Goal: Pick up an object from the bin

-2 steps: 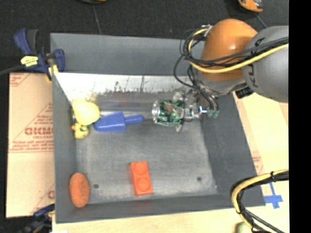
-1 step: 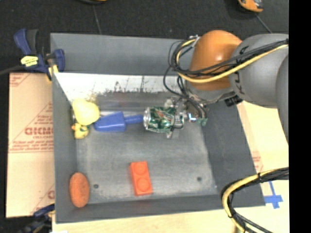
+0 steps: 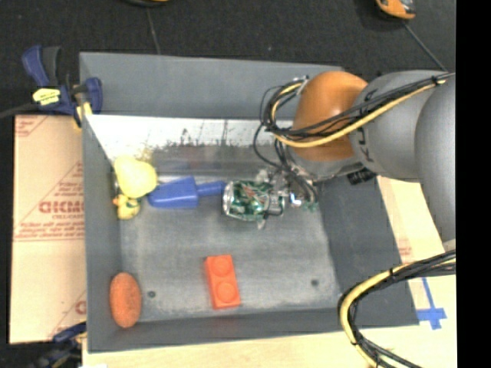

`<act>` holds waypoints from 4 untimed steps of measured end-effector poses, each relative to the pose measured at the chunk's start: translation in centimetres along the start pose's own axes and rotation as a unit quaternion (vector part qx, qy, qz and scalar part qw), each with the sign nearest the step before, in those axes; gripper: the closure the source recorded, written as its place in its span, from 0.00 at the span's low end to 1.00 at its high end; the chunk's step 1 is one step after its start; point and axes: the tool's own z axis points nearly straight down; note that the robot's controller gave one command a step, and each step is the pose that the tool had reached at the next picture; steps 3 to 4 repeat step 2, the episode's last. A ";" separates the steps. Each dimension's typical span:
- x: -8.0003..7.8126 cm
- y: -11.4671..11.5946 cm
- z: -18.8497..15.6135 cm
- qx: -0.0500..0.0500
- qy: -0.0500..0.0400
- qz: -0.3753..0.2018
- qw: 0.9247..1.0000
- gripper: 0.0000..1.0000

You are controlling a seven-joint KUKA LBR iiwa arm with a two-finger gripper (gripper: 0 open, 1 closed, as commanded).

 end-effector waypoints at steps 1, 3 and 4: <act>-0.3 -0.4 -6.3 0.000 0.000 -0.003 1.000 1.00; -2.2 0.7 -12.1 0.000 0.003 -0.012 1.000 1.00; -2.2 0.7 -12.1 0.000 0.003 -0.012 1.000 1.00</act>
Offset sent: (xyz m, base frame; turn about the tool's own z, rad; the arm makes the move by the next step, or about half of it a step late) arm 0.0162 0.0059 0.1166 -0.0236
